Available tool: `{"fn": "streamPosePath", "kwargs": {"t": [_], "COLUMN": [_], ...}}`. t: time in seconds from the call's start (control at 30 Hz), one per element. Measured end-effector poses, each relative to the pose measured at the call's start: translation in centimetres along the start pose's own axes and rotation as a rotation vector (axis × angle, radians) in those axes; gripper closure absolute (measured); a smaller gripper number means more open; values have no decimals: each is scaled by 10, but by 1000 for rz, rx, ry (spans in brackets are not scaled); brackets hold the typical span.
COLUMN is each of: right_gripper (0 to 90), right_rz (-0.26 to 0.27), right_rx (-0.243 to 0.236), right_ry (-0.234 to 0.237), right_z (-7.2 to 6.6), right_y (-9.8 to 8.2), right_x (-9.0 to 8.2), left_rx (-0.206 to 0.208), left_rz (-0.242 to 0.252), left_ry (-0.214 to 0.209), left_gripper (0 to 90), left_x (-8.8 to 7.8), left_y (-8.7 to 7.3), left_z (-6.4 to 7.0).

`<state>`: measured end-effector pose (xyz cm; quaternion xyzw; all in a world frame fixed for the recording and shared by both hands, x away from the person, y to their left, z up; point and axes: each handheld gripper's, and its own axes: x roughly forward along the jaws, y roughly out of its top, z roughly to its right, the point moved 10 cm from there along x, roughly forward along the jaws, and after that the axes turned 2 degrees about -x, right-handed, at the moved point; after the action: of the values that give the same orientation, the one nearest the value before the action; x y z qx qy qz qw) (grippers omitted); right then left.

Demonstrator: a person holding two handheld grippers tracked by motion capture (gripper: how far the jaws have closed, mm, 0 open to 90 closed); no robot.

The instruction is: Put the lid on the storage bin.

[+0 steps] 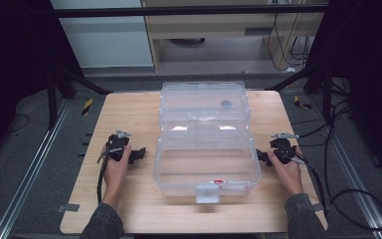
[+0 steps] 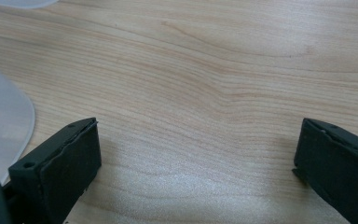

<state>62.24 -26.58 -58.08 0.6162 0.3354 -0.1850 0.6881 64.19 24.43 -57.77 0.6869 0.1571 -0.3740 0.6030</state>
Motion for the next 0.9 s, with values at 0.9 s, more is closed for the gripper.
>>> {"fn": "streamPosePath", "kwargs": {"t": [0.9], "right_gripper": [193], "right_rz": [116], "right_rx": [-361], "right_ry": [-160], "right_z": [-11], "right_y": [24], "right_x": [-120], "left_rx": [250], "left_rz": [172], "left_ry": [-135], "left_gripper": [33], "left_x": [-112], "left_y": [18], "left_z": [37]}}
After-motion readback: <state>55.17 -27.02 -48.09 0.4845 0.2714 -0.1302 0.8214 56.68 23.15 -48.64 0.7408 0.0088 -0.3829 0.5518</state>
